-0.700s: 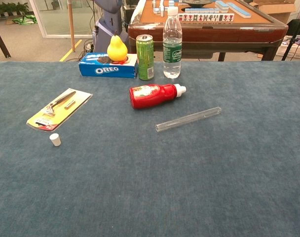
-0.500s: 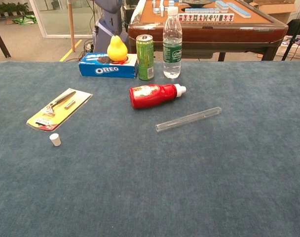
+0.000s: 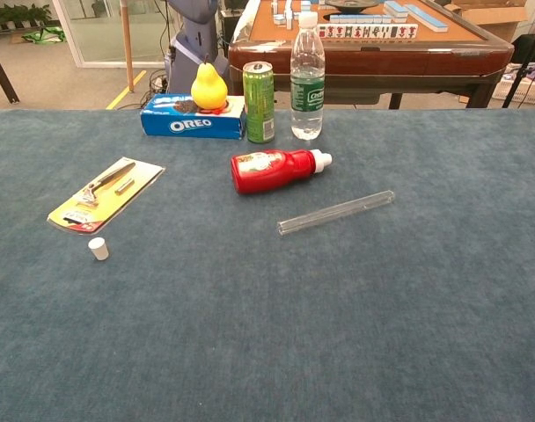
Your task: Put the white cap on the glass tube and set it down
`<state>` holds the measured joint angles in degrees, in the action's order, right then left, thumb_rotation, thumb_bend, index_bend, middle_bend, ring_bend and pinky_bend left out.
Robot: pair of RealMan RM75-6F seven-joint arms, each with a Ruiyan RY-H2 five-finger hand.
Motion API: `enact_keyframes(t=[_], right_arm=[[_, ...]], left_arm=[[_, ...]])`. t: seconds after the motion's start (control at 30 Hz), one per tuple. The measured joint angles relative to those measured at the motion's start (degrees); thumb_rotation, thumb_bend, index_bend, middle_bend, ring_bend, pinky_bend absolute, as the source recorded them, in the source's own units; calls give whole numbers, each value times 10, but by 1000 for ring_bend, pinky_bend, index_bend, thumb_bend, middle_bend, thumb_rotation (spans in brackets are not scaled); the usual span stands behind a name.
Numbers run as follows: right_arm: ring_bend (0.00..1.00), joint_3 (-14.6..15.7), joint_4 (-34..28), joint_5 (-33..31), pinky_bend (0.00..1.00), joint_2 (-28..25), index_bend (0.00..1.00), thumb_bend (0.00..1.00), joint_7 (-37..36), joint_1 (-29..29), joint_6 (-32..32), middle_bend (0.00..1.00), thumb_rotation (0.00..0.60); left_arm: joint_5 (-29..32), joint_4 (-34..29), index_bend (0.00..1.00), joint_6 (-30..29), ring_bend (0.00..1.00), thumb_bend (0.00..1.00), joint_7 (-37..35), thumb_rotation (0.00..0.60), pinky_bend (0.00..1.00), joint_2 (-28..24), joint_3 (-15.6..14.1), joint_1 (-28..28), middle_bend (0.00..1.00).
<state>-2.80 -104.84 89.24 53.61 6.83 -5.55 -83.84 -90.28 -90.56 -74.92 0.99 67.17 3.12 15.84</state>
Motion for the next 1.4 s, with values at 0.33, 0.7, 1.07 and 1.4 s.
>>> enact_keyframes(t=[0.33, 0.7, 1.07, 1.4], right_arm=[[556, 0, -5, -14, 705, -6, 479, 334, 8, 1, 6, 579, 600], [556, 1, 4, -24, 705, -5, 479, 333, -1, 3, 12, 579, 600], [556, 2, 12, -34, 705, -2, 479, 334, -8, 1, 22, 579, 600], [556, 2, 13, -37, 705, 0, 479, 334, -7, 0, 25, 579, 600]], left_arm=[[15, 39, 285, 141, 983, 278, 20, 600, 1000, 40, 22, 105, 974], [96, 91, 391, 231, 1000, 246, 82, 600, 1000, 116, 38, 172, 1000], [137, 102, 448, 242, 1000, 245, 123, 600, 1000, 136, 28, 184, 1000], [145, 120, 470, 237, 1000, 246, 124, 600, 1000, 155, 20, 189, 1000]])
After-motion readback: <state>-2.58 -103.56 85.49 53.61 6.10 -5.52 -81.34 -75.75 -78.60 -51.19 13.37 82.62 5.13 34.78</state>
